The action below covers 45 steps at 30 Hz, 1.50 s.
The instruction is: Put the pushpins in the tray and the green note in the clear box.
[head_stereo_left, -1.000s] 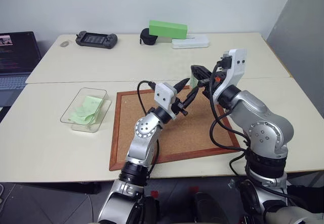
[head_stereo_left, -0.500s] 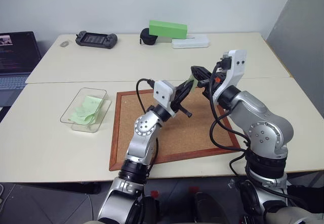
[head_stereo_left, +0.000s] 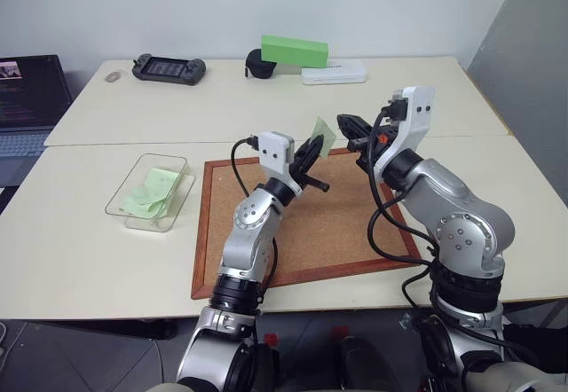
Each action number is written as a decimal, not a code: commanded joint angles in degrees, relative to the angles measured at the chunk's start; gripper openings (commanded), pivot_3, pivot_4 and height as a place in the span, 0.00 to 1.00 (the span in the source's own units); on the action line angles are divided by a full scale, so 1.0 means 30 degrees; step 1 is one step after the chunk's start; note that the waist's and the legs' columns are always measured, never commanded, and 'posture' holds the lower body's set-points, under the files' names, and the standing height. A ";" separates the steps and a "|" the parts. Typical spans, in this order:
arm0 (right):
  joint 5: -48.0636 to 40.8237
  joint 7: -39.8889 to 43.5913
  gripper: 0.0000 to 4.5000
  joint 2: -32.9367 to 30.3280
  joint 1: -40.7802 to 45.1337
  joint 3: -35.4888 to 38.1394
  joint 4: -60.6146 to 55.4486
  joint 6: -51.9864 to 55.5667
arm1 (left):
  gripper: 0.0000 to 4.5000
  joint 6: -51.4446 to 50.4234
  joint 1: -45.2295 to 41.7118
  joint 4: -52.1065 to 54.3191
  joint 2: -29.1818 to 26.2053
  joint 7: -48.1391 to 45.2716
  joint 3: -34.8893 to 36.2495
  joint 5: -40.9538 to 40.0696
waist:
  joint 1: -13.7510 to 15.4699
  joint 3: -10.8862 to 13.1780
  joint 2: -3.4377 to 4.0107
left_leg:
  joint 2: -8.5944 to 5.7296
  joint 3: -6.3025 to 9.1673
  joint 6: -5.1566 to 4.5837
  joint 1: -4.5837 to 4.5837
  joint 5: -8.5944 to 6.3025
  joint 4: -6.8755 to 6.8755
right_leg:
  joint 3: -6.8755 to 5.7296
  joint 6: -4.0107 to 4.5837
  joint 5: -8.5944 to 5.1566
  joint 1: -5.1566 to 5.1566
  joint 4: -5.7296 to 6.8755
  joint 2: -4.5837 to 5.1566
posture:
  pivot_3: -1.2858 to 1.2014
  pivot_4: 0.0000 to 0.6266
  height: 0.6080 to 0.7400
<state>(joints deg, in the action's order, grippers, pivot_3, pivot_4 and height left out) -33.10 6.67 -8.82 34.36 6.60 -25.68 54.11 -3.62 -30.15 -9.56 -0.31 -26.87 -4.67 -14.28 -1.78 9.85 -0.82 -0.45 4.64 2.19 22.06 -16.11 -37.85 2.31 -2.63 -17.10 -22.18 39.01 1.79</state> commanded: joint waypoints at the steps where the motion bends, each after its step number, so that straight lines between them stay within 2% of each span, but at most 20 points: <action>1: 0.0642 0.1379 0.00 -0.2611 -0.1292 -0.0232 -0.1900 -0.0363 | 0.00 -0.0725 -0.1021 0.1274 -0.1834 -0.3098 -0.0579 -0.0515 | 0.0034 0.0001 -0.0002 | -0.0003 0.0006 0.0000 0.0011 0.0000 -0.0001 | -0.0007 0.0000 0.0000 -0.0001 -0.0006 -0.0001 | 0.52 0.24 1.00; 3: 0.1118 0.1762 0.00 -0.4579 -0.2717 0.0332 -0.2393 0.0011 | 0.00 -0.1996 -0.1487 0.1955 -0.3453 -0.5661 -0.0822 -0.1489 | 0.0053 0.0003 -0.0003 | -0.0003 -0.0002 0.0000 0.0017 0.0000 -0.0002 | -0.0001 0.0000 -0.0001 -0.0006 -0.0012 -0.0002 | 0.52 0.24 1.00; 8: 0.1506 0.2164 0.00 -0.7462 -0.5772 0.2437 -0.3188 0.0412 | 0.00 -0.4488 -0.2522 0.3140 -0.6187 -1.0061 -0.1526 -0.3114 | 0.0019 0.0012 0.0007 | -0.0002 0.0027 0.0000 0.0087 0.0000 -0.0002 | 0.0010 -0.0002 -0.0004 -0.0028 -0.0028 -0.0030 | 0.52 0.24 1.00; 12: 0.2008 0.2887 0.00 -0.9299 -0.8728 0.3093 -0.3561 0.0608 | 0.00 -0.5181 -0.2998 0.3833 -0.7349 -1.2664 -0.2798 -0.3178 | 0.0028 0.0012 0.0006 | 0.0001 0.0029 0.0000 0.0102 0.0000 0.0001 | 0.0001 -0.0001 -0.0007 -0.0025 -0.0038 -0.0043 | 0.52 0.24 1.00; 15: 0.3015 0.3336 0.00 -1.0217 -1.0744 0.3375 -0.3009 -0.0423 | 0.00 -0.4931 -0.3413 0.3700 -0.7451 -1.3197 -0.3631 -0.2297 | 0.0041 0.0016 0.0001 | 0.0003 0.0022 -0.0001 0.0095 0.0000 -0.0010 | 0.0013 -0.0002 -0.0007 -0.0020 -0.0036 -0.0055 | 0.52 0.24 1.00; 19: 0.3875 0.3487 0.00 -1.0110 -1.2143 0.3831 -0.1539 -0.1860 | 0.00 -0.4380 -0.3359 0.3241 -0.6984 -1.3488 -0.4268 -0.1827 | -0.0051 0.0021 -0.0007 | 0.0000 -0.0001 -0.0004 0.0073 0.0001 -0.0018 | 0.0040 -0.0007 -0.0008 -0.0008 -0.0029 -0.0081 | 0.52 0.24 1.00; 29: 0.4196 0.3874 0.00 -0.9540 -1.2257 0.4715 0.0420 -0.3134 | 0.00 -0.4373 -0.2572 0.3436 -0.6351 -1.3676 -0.4781 -0.1573 | -0.0006 0.0022 -0.0008 | 0.0021 0.0004 -0.0003 0.0031 0.0001 -0.0011 | 0.0064 -0.0003 -0.0007 0.0003 -0.0018 -0.0166 | 0.52 0.24 1.00; 30: 0.4221 0.3893 0.11 -0.9526 -1.2216 0.4677 0.0526 -0.3211 | 0.00 -0.4379 -0.2563 0.3436 -0.6337 -1.3676 -0.4763 -0.1567 | -0.0002 0.0022 -0.0008 | 0.0022 0.0006 -0.0003 0.0031 0.0001 -0.0015 | 0.0066 -0.0002 -0.0007 0.0004 -0.0019 -0.0164 | 0.52 0.24 1.00; 31: 0.4186 0.3967 0.13 -0.9513 -1.2161 0.4605 0.0594 -0.3240 | 0.00 -0.4379 -0.2563 0.3432 -0.6332 -1.3679 -0.4752 -0.1561 | 0.0002 0.0022 -0.0007 | 0.0022 0.0007 -0.0003 0.0031 0.0001 -0.0018 | 0.0068 -0.0002 -0.0007 0.0005 -0.0018 -0.0161 | 0.52 0.24 1.00; 37: 0.4047 0.4064 0.42 -0.9287 -1.1833 0.4343 0.0431 -0.2971 | 0.00 -0.4508 -0.2671 0.3352 -0.6362 -1.3625 -0.4640 -0.1573 | 0.0001 0.0022 -0.0007 | 0.0022 0.0008 -0.0003 0.0030 0.0001 -0.0015 | 0.0071 -0.0002 -0.0006 0.0004 -0.0018 -0.0159 | 0.52 0.24 1.00; 39: 0.4076 0.4077 0.55 -0.9226 -1.1790 0.4300 0.0400 -0.2926 | 0.00 -0.4549 -0.2660 0.3363 -0.6376 -1.3601 -0.4633 -0.1571 | 0.0012 0.0022 -0.0007 | 0.0023 0.0010 -0.0003 0.0030 0.0001 -0.0016 | 0.0070 -0.0002 -0.0006 0.0005 -0.0017 -0.0159 | 0.52 0.24 1.00; 43: 0.4029 0.4086 0.75 -0.9054 -1.1749 0.4299 0.0433 -0.2815 | 0.00 -0.4586 -0.2632 0.3395 -0.6406 -1.3581 -0.4622 -0.1574 | 0.0023 0.0021 -0.0007 | 0.0023 0.0009 -0.0003 0.0031 0.0001 -0.0016 | 0.0072 -0.0002 -0.0006 0.0005 -0.0018 -0.0155 | 0.52 0.24 1.00; 45: 0.3827 0.4048 0.75 -0.8871 -1.1727 0.4439 0.0311 -0.2580 | 0.00 -0.4613 -0.2625 0.3451 -0.6427 -1.3552 -0.4588 -0.1589 | 0.0023 0.0021 -0.0006 | 0.0024 0.0010 -0.0003 0.0031 0.0001 -0.0017 | 0.0071 -0.0002 -0.0006 0.0005 -0.0017 -0.0155 | 0.52 0.24 1.00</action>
<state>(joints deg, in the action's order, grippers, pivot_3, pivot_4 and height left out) -20.94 18.70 -35.69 -1.49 18.91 -22.97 45.91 -17.42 -37.51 -0.55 -19.82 -67.97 -19.29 -18.80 -1.71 9.92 -0.84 -0.38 4.67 2.18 22.15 -16.11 -37.90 2.53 -2.63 -17.12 -22.16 38.96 1.32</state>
